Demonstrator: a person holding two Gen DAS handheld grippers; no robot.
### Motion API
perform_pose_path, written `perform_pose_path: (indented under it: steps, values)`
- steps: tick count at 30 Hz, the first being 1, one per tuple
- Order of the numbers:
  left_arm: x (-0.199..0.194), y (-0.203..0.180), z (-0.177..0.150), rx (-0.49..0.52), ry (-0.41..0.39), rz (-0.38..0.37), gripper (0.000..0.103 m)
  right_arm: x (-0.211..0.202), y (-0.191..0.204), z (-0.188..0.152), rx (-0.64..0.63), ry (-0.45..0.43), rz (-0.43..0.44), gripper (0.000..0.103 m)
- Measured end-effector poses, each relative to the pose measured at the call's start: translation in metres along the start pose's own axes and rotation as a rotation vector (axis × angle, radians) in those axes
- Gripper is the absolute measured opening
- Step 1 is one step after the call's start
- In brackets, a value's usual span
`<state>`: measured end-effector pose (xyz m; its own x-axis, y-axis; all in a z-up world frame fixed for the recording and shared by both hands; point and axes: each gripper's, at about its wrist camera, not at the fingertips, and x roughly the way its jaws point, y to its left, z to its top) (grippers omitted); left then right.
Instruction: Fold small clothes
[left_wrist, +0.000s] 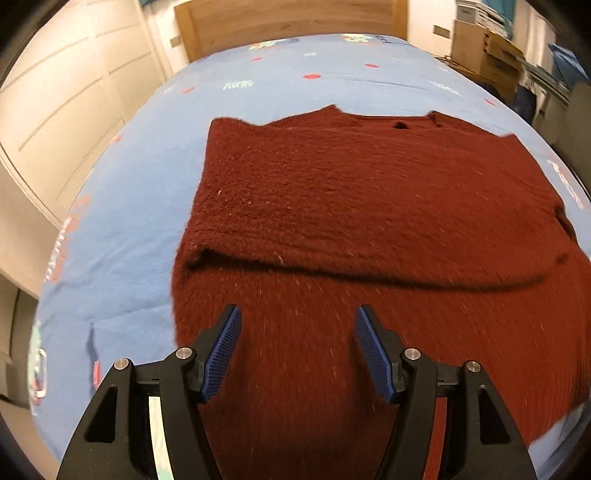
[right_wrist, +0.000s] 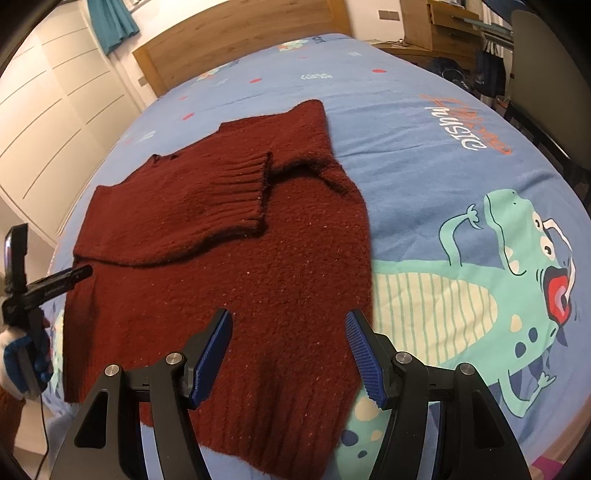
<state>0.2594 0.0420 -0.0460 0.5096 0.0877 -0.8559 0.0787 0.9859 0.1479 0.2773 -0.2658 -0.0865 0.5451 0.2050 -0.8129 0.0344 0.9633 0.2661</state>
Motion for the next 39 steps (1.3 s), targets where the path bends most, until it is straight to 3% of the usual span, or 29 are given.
perform_pose_path:
  steps: [5, 19, 39]
  values:
    - [-0.024, -0.011, -0.019, 0.043, -0.007, 0.019, 0.059, -0.009, 0.001, -0.004, 0.002, -0.01, -0.002, 0.066]
    - [-0.077, -0.015, -0.082, 0.024, -0.015, 0.019, 0.068, -0.025, 0.001, -0.033, 0.028, 0.003, -0.015, 0.066]
    - [-0.06, -0.01, -0.105, 0.002, 0.067, 0.042, 0.075, -0.005, -0.013, -0.052, 0.084, 0.071, -0.015, 0.072]
